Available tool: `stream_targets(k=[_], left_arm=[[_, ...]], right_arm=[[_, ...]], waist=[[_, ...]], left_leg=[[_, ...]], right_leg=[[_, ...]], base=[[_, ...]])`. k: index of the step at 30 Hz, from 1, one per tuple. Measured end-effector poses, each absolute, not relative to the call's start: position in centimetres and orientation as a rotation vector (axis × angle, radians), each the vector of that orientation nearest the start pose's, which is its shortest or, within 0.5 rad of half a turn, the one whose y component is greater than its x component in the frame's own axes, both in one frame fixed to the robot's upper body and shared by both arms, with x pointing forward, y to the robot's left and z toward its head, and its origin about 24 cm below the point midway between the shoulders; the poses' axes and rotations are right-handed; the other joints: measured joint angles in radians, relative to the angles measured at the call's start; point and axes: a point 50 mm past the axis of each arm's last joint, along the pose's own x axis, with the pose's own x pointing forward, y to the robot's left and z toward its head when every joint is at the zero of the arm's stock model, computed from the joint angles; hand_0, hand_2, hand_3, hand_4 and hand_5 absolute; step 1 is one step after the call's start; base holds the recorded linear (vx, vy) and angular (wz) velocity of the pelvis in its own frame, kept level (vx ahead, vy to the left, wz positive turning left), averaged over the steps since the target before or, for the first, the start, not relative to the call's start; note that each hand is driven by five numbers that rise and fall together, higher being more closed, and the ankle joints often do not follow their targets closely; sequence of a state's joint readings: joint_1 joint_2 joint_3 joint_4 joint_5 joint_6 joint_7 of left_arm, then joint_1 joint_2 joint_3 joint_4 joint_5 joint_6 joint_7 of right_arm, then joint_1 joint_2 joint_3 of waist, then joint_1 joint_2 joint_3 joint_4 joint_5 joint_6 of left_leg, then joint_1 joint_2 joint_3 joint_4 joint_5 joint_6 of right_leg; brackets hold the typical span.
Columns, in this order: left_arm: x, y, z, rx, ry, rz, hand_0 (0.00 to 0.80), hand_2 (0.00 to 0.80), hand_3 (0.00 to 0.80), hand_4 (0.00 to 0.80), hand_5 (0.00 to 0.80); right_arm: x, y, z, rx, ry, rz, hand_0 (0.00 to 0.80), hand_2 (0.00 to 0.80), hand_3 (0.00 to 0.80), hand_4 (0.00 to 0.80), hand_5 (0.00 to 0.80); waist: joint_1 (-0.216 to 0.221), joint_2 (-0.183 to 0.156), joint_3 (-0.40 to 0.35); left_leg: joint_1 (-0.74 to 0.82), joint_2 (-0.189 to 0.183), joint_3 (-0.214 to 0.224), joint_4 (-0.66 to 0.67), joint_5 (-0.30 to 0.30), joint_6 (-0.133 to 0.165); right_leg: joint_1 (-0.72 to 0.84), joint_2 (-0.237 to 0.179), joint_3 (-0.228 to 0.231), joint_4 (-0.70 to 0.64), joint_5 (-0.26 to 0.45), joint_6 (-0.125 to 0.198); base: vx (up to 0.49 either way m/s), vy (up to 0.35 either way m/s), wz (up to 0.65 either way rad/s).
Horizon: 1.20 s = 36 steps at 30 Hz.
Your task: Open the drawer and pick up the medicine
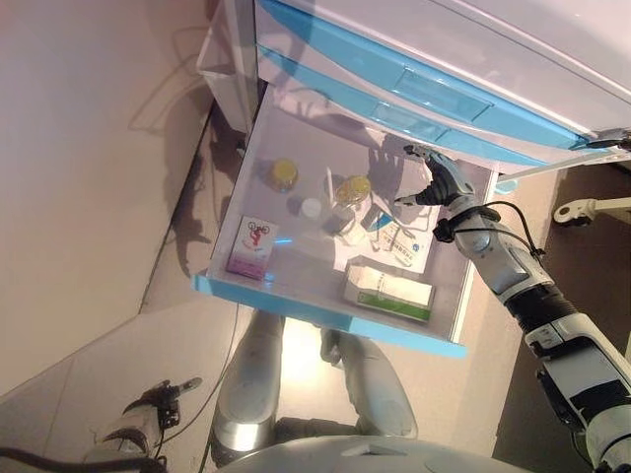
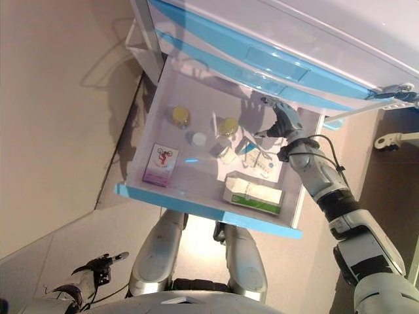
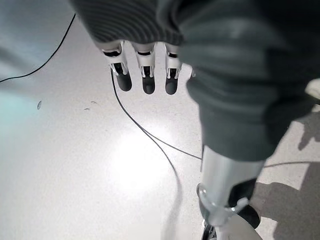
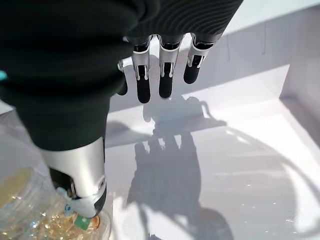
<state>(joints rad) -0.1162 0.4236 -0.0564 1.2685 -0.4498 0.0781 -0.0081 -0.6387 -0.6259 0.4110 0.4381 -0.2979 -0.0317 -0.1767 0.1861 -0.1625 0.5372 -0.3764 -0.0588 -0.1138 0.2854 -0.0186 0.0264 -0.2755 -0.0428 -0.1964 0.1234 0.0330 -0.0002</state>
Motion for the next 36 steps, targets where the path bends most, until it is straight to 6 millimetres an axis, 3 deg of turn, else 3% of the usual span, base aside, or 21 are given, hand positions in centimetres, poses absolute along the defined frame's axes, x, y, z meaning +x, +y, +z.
stream_targets(k=[11,23,36], left_arm=[[12.5,29.8,-13.3,-0.020,1.127,0.423,0.000,0.000,0.000,0.000,0.000],[12.6,29.1,-13.5,-0.030,1.127,0.398,0.000,0.000,0.000,0.000,0.000],[12.7,28.3,-13.8,-0.047,1.131,0.384,0.000,0.000,0.000,0.000,0.000]], right_arm=[[35.9,-17.4,13.2,-1.125,-0.242,0.172,0.000,0.000,0.000,0.000,0.000],[36.0,-16.2,13.0,-1.154,-0.232,0.258,0.000,0.000,0.000,0.000,0.000],[36.3,-15.4,14.5,-1.163,-0.303,0.237,0.000,0.000,0.000,0.000,0.000]], waist=[[0.009,0.029,0.016],[0.011,0.064,0.020],[0.011,0.067,0.020]], left_leg=[[0.005,0.001,-0.004,-0.031,0.026,0.001],[0.019,0.002,-0.007,-0.066,0.039,-0.014],[0.018,0.002,-0.008,-0.070,0.039,-0.014]], right_leg=[[-0.014,-0.001,-0.005,0.003,-0.006,-0.009],[-0.016,-0.002,-0.008,0.003,-0.006,-0.009],[-0.018,-0.002,-0.010,0.003,-0.009,-0.013]], base=[[-0.002,0.020,0.02],[-0.013,0.006,0.00],[0.000,0.000,0.00]])
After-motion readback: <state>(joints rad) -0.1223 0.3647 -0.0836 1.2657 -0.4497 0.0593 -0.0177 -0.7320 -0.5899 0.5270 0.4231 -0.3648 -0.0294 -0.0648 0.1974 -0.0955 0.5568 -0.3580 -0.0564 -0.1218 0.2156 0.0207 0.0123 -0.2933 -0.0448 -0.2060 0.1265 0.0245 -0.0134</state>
